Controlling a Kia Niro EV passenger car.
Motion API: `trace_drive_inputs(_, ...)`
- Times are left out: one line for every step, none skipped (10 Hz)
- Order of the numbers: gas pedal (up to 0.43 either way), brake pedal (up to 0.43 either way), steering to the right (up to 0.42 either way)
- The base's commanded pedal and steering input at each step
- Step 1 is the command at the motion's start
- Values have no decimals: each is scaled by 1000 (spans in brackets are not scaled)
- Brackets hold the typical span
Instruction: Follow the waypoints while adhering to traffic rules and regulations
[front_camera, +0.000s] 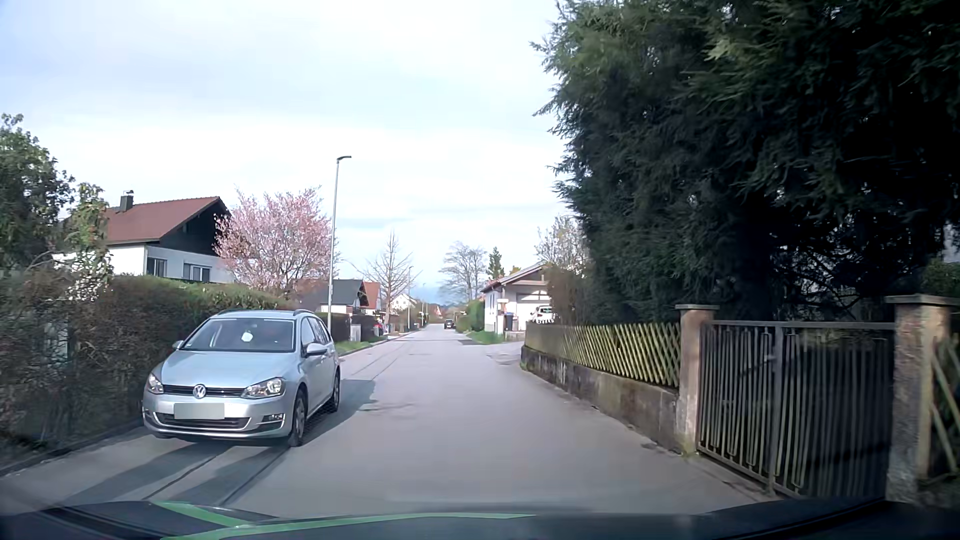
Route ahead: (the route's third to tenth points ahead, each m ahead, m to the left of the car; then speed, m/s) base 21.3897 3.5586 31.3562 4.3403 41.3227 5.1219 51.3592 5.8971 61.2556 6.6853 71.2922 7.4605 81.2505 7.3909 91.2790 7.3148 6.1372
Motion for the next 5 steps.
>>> trace_drive_inputs(0, 0, -19)
trace_drive_inputs(0, 0, -19)
trace_drive_inputs(0, 0, -18)
trace_drive_inputs(0, 0, -18)
trace_drive_inputs(0, 0, -18)
